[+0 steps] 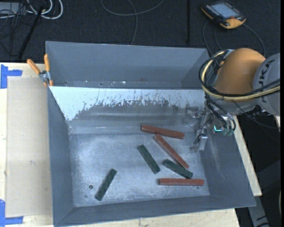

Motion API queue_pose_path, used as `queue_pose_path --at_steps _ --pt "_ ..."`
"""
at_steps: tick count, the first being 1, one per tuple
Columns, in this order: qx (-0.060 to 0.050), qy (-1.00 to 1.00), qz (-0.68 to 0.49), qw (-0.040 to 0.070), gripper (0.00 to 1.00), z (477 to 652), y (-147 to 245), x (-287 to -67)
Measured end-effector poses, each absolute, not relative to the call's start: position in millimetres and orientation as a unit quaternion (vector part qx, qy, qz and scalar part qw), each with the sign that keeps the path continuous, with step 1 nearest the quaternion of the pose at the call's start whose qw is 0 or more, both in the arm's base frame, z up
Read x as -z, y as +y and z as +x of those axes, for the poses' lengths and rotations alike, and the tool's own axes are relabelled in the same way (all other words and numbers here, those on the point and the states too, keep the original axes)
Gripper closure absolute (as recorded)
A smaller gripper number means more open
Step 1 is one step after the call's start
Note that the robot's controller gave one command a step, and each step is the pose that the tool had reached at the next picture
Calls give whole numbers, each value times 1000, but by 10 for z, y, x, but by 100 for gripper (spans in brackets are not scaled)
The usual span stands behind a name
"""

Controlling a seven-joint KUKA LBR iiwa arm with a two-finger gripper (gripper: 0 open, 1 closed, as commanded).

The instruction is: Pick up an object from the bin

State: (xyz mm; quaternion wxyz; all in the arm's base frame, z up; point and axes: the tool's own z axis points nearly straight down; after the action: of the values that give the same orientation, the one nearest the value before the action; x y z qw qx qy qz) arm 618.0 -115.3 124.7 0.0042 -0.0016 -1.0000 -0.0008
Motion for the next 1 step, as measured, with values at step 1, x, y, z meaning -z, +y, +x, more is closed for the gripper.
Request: queue_pose_path --at_steps 1 --pt "0 -1000 0 0 0 6199 -1150 -1294"
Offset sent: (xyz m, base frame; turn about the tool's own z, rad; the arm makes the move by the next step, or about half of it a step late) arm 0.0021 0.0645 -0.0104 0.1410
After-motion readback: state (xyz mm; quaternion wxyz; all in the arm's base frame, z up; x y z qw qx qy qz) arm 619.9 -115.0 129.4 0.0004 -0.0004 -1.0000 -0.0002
